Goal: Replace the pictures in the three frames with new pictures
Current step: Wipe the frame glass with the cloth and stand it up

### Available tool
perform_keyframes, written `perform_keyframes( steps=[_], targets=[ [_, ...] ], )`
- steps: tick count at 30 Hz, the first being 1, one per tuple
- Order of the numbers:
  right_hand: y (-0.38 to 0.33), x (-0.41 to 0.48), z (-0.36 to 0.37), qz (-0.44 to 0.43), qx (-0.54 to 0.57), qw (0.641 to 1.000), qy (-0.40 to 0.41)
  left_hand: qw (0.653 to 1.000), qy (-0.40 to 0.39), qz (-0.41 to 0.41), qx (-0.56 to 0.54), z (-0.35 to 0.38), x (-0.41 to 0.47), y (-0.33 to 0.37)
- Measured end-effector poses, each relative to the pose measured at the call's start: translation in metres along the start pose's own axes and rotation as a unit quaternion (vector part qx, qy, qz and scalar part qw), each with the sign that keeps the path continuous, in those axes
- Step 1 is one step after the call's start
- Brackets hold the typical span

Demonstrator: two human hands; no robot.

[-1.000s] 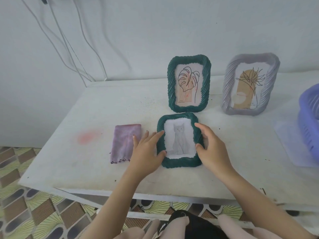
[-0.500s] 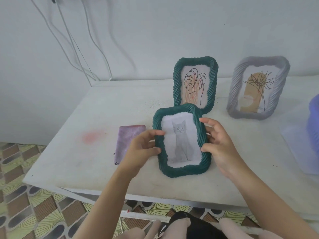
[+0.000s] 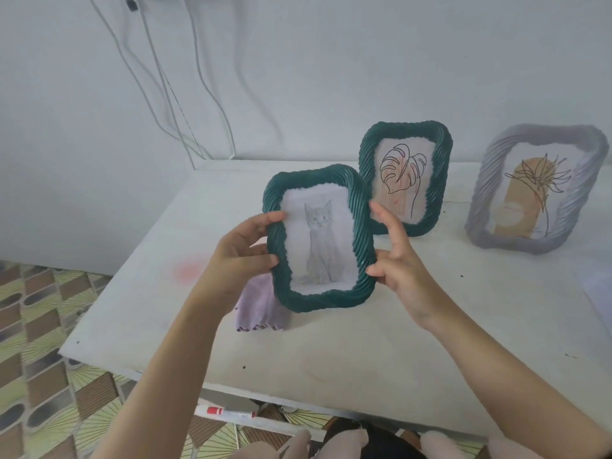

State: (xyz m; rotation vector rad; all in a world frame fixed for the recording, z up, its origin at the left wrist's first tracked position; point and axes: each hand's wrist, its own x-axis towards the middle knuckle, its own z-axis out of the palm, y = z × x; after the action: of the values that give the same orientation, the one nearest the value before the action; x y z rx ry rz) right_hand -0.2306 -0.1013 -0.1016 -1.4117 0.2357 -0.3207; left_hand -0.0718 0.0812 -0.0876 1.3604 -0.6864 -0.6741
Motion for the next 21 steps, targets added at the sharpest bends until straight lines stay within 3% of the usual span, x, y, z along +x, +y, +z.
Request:
perform_keyframes(
  steps=[10,21],
  targets=[
    [-0.016,0.066,0.005,-0.024,0.029,0.999,0.000,0.998,-0.051,-0.011,0.043,-0.032,0.039,0.012],
    [-0.036,0.142,0.015,-0.060,0.015,0.998,-0.008,0.994,-0.001,0.009,0.109,-0.062,0.096,0.028]
  ],
)
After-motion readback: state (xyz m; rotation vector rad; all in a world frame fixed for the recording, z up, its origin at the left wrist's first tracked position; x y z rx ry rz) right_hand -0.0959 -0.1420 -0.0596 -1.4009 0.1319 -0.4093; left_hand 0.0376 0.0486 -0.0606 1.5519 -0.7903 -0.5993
